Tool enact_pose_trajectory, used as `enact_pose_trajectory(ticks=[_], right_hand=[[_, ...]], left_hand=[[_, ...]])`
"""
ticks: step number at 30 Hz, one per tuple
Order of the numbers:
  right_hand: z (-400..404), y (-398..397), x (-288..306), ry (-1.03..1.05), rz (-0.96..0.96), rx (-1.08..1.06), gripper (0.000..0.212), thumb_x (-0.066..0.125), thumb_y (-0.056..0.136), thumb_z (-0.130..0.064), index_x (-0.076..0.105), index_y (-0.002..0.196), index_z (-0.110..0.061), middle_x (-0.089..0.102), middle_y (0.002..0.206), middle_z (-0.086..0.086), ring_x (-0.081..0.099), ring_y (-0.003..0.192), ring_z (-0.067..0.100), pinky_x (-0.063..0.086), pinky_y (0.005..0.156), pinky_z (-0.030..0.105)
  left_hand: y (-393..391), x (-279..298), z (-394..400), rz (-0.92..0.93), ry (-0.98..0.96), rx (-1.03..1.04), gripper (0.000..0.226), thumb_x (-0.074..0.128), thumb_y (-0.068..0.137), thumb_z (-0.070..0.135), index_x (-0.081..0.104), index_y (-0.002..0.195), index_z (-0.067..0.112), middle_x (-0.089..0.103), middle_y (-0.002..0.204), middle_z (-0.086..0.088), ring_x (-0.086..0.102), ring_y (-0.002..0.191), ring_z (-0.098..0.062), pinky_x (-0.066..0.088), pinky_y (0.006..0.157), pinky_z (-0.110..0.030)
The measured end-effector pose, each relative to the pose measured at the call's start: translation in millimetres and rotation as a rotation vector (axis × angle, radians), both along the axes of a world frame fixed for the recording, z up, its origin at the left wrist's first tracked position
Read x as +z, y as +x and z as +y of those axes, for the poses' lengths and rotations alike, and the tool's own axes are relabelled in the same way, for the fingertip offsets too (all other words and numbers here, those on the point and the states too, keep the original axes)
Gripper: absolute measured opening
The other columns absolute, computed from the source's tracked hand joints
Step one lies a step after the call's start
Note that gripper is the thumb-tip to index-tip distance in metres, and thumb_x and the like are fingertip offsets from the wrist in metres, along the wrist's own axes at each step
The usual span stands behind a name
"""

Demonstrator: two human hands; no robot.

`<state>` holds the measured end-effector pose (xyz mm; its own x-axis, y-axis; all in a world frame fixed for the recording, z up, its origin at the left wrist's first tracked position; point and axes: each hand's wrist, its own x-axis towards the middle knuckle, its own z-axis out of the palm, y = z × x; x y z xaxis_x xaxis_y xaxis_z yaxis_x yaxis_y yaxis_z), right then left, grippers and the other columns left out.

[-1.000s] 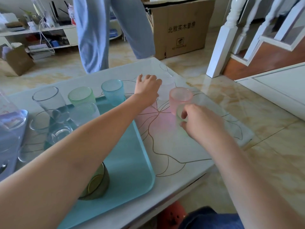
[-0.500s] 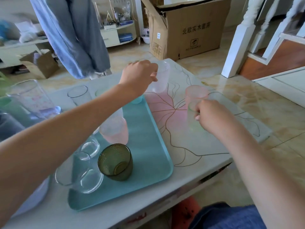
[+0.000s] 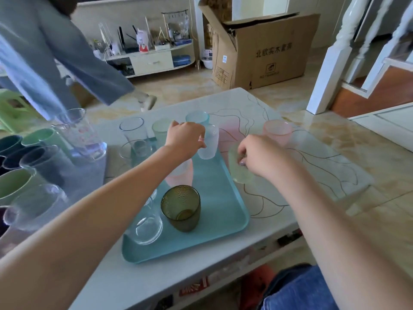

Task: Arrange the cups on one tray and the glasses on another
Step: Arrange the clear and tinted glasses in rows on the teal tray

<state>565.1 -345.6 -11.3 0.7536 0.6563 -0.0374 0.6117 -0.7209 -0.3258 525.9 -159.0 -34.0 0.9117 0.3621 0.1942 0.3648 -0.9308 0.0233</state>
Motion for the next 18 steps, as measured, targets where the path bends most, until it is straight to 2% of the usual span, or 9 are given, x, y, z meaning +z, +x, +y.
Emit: enact_pose_trajectory(ticks=[5, 9, 11, 15, 18], right_hand=[[0, -3, 2, -0.032, 0.008, 0.024, 0.021, 0.056, 0.086, 0.000, 0.069, 0.098, -0.011, 0.067, 0.092, 0.010, 0.064, 0.090, 0.029, 0.047, 0.073, 0.028], [0, -1, 1, -0.038, 0.008, 0.039, 0.020, 0.058, 0.084, 0.001, 0.070, 0.099, -0.006, 0.069, 0.094, 0.013, 0.057, 0.076, 0.025, 0.042, 0.065, 0.027], [-1, 1, 2, -0.048, 0.003, 0.057, 0.014, 0.059, 0.085, 0.000, 0.067, 0.091, -0.009, 0.065, 0.087, 0.008, 0.056, 0.078, 0.025, 0.040, 0.062, 0.025], [-1, 0, 7, -0.043, -0.012, 0.090, 0.021, 0.059, 0.086, -0.005, 0.060, 0.082, -0.025, 0.052, 0.073, -0.004, 0.056, 0.081, 0.024, 0.037, 0.064, 0.025], [6, -10, 4, -0.003, -0.048, 0.133, 0.026, 0.058, 0.085, -0.005, 0.054, 0.066, -0.023, 0.051, 0.071, -0.002, 0.055, 0.075, 0.024, 0.035, 0.059, 0.025]], left_hand=[[7, -12, 4, 0.029, 0.016, 0.016, 0.018, 0.063, 0.085, 0.035, 0.066, 0.097, 0.022, 0.068, 0.107, -0.002, 0.058, 0.105, -0.024, 0.032, 0.092, -0.036], [6, -16, 6, 0.007, -0.035, 0.023, 0.020, 0.064, 0.085, 0.034, 0.063, 0.101, 0.021, 0.065, 0.113, -0.002, 0.055, 0.108, -0.025, 0.033, 0.090, -0.036], [2, -14, 7, -0.024, -0.083, 0.025, 0.026, 0.062, 0.086, 0.032, 0.059, 0.110, 0.021, 0.062, 0.119, -0.001, 0.054, 0.111, -0.026, 0.034, 0.091, -0.036], [-17, -5, 7, -0.140, -0.105, 0.032, 0.026, 0.046, 0.094, 0.018, 0.051, 0.120, 0.019, 0.059, 0.123, -0.005, 0.055, 0.109, -0.031, 0.039, 0.087, -0.038], [-40, 3, 7, -0.164, -0.109, 0.028, 0.028, 0.045, 0.093, 0.014, 0.051, 0.120, 0.019, 0.059, 0.123, -0.004, 0.054, 0.110, -0.030, 0.040, 0.086, -0.038]])
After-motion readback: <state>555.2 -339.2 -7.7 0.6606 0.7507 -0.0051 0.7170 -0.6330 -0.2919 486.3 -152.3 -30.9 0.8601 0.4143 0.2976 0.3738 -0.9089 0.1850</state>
